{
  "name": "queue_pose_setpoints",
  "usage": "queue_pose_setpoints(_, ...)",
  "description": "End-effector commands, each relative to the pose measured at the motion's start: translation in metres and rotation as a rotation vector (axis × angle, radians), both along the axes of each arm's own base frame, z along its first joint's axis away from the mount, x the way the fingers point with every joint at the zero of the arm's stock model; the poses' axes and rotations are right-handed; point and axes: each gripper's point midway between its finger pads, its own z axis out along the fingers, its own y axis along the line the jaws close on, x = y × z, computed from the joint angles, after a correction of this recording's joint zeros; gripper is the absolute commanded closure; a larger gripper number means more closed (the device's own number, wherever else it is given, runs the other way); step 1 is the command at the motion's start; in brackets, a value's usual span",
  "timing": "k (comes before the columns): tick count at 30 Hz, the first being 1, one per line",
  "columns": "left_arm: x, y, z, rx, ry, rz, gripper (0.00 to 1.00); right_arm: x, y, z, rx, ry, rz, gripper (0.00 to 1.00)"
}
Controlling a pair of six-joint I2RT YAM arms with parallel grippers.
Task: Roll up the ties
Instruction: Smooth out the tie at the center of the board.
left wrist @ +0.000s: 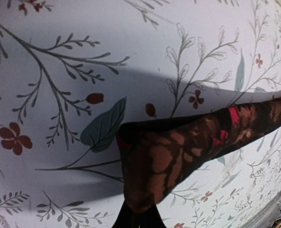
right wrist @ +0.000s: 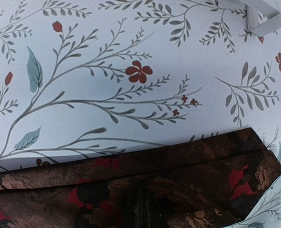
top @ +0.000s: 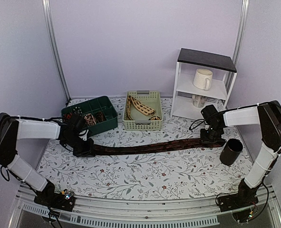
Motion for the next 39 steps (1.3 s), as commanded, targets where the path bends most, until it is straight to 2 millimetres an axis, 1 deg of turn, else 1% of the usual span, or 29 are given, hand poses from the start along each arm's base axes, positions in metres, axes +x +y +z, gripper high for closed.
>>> queue_pose_setpoints(1, 0.011, -0.002, 0.041, -0.021, -0.093, 0.009, 1.0, -0.017, -0.014, -0.005, -0.055, 0.055, 0.011, 0.99)
queue_pose_setpoints(4, 0.026, 0.001, 0.063, -0.022, -0.163, 0.027, 1.0, -0.017, -0.015, -0.004, -0.059, 0.055, 0.017, 0.99)
queue_pose_setpoints(6, 0.038, 0.001, 0.074, -0.038, -0.203, 0.039, 1.0, -0.017, -0.015, -0.004, -0.06, 0.055, 0.019, 0.99)
queue_pose_setpoints(9, 0.051, -0.004, 0.077, -0.064, -0.235, 0.032, 1.0, -0.018, -0.015, -0.004, -0.06, 0.059, 0.023, 0.99)
queue_pose_setpoints(11, 0.054, -0.008, 0.068, -0.068, -0.218, 0.014, 1.0, -0.018, -0.015, -0.003, -0.061, 0.058, 0.022, 0.99)
queue_pose_setpoints(13, 0.054, -0.009, 0.056, -0.06, -0.18, 0.003, 1.0, -0.018, -0.016, -0.002, -0.065, 0.056, 0.018, 0.99)
queue_pose_setpoints(15, 0.051, -0.007, 0.042, -0.041, -0.147, 0.003, 1.0, -0.018, -0.016, -0.002, -0.067, 0.057, 0.013, 0.99)
queue_pose_setpoints(18, 0.045, -0.004, 0.027, -0.026, -0.12, -0.001, 1.0, -0.018, -0.016, -0.002, -0.067, 0.059, 0.013, 0.99)
queue_pose_setpoints(23, 0.036, -0.001, 0.01, -0.012, -0.088, -0.006, 1.0, -0.019, -0.017, -0.003, -0.074, 0.063, 0.013, 0.99)
queue_pose_setpoints(25, 0.034, 0.0, 0.005, -0.007, -0.076, -0.007, 1.0, -0.019, -0.018, -0.004, -0.075, 0.065, 0.012, 0.99)
queue_pose_setpoints(28, 0.031, 0.001, 0.002, -0.001, -0.068, -0.007, 1.0, -0.02, -0.018, -0.005, -0.075, 0.071, 0.01, 0.99)
queue_pose_setpoints(33, 0.017, 0.005, -0.002, -0.003, -0.059, 0.006, 1.0, -0.023, -0.019, -0.009, -0.075, 0.085, 0.002, 0.99)
queue_pose_setpoints(37, 0.003, 0.008, -0.013, -0.015, -0.05, 0.021, 1.0, -0.024, -0.019, -0.013, -0.079, 0.092, -0.002, 0.99)
queue_pose_setpoints(39, -0.001, 0.009, -0.017, -0.019, -0.047, 0.028, 1.0, -0.024, -0.02, -0.014, -0.082, 0.094, -0.003, 0.99)
